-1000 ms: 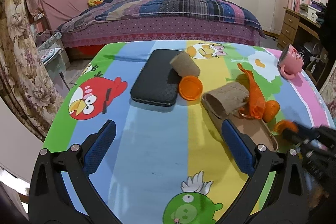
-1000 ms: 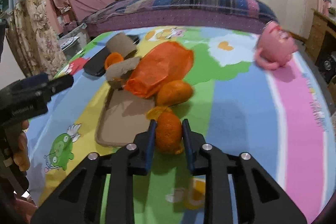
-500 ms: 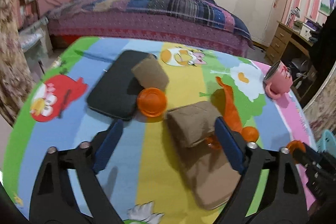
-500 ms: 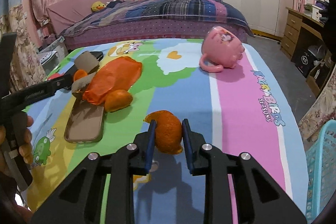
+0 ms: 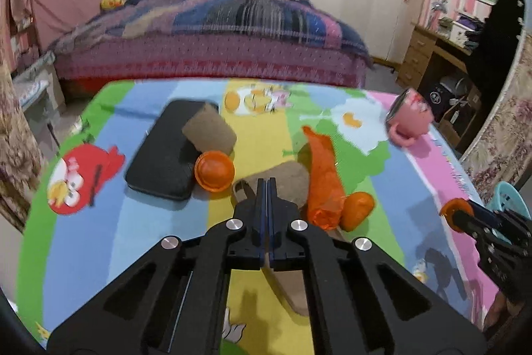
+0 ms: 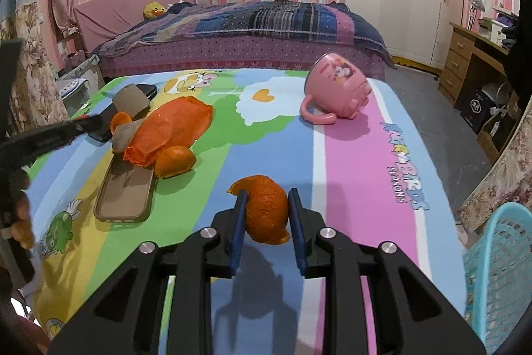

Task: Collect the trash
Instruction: 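Grasp the brown cardboard tube with the left tool while the right tool holds the tangerine, then carry both items over the basket while the left tool opens to drop the tube, then open the right tool to drop the tangerine into the basket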

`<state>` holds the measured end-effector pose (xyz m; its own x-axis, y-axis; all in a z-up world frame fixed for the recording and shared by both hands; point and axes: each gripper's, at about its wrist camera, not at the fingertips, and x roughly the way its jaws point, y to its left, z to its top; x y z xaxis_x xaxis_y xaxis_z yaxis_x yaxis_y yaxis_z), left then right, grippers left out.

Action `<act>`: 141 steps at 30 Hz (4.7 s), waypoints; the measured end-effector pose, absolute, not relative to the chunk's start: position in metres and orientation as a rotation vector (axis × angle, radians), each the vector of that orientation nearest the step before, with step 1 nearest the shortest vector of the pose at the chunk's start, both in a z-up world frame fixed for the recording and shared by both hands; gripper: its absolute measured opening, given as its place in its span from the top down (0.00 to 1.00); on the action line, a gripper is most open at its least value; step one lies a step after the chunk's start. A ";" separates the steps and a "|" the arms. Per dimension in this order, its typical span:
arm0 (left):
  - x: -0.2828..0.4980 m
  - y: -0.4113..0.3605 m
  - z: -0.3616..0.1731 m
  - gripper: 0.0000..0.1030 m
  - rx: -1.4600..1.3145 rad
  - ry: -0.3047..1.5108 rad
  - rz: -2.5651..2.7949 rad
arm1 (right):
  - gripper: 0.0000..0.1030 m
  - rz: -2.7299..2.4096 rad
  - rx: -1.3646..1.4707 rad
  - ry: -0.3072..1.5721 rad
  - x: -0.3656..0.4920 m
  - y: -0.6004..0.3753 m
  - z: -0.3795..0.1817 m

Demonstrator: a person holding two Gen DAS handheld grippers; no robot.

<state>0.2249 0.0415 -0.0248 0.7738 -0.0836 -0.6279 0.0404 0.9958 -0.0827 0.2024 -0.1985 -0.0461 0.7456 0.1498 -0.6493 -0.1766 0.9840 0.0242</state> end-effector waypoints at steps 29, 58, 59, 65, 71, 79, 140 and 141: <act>0.208 0.011 -0.021 1.00 0.017 0.704 -0.170 | 0.75 0.138 -0.051 0.720 0.197 -0.227 -0.048; 0.206 -0.006 -0.054 0.43 0.089 0.826 -0.210 | 0.72 0.143 -0.042 0.830 0.188 -0.255 -0.078; 0.206 -0.004 -0.053 0.48 0.083 0.828 -0.212 | 0.68 0.143 -0.042 0.832 0.188 -0.255 -0.079; 0.211 -0.001 -0.056 0.62 0.069 0.837 -0.190 | 0.52 0.156 -0.050 0.840 0.190 -0.249 -0.083; 0.208 0.002 -0.048 0.96 0.048 0.810 -0.216 | 0.71 0.158 -0.059 0.820 0.188 -0.248 -0.077; 0.191 0.003 -0.020 0.99 0.028 0.737 -0.250 | 0.73 0.127 -0.049 0.750 0.173 -0.263 -0.047; 0.158 -0.303 -0.019 0.16 0.204 0.630 -0.483 | 0.73 -0.483 0.226 0.582 0.041 -0.520 -0.029; 0.157 -0.293 -0.017 0.12 0.200 0.627 -0.462 | 0.73 -0.480 0.223 0.581 0.042 -0.518 -0.028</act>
